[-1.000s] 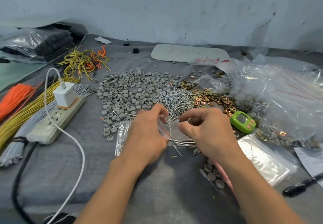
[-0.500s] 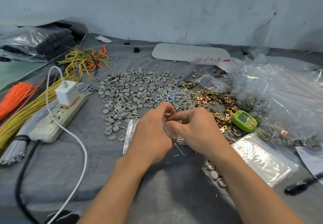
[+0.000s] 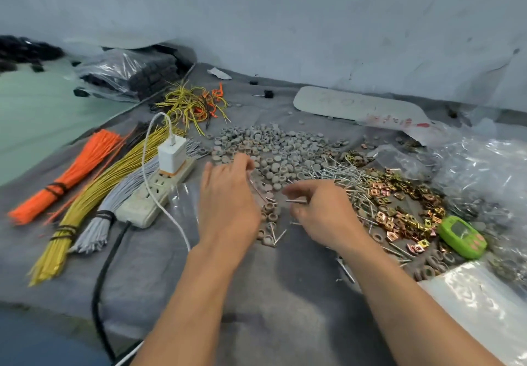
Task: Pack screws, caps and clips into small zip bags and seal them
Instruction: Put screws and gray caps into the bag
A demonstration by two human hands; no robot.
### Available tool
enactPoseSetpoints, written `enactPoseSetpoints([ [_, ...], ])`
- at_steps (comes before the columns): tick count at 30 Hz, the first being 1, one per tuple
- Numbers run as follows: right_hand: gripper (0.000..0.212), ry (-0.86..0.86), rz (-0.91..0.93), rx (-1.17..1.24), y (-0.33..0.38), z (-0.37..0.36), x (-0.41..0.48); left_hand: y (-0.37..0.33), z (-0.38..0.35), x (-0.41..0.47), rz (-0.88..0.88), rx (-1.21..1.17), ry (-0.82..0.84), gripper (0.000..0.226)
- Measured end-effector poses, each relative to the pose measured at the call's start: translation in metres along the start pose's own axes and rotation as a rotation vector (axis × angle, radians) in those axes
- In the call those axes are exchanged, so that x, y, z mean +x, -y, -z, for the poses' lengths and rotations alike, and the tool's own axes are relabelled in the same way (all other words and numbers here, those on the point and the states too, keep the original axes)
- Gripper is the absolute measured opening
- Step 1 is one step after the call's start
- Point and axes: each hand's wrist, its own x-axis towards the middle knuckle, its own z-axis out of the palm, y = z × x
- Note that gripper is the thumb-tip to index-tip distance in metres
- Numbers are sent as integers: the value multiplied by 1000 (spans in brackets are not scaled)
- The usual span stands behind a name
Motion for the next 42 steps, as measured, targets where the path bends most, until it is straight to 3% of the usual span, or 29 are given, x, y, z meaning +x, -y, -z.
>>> enactPoseSetpoints([
  [4,36,102,129,-187,15,-28,11,15,1,3,64,-30,23,51],
  [8,15,51,121,-252,11,-33,11,27,1,6,108,-71,72,46],
  [11,14,22,117,-268,9,-30,7,29,-2,2,113,-96,94,48],
  [16,7,-135,-10,58,2,-9,-7,22,-6,-5,140,-205,146,49],
  [20,14,-194,26,364,11,8,-21,4,-11,-16,57,-246,194,46],
  [28,31,27,79,305,31,9,-26,-18,-11,-23,61,-431,254,42],
  [32,28,-84,11,573,24,11,-22,-17,-11,-20,109,-444,209,47],
  [35,23,-229,-27,339,10,15,-13,-13,-7,-15,160,-465,120,53],
  [38,23,-98,-28,6,3,9,-8,-8,0,-9,214,-490,31,56],
  [42,19,64,22,-164,2,-10,-6,-2,5,-8,232,-463,-22,56],
])
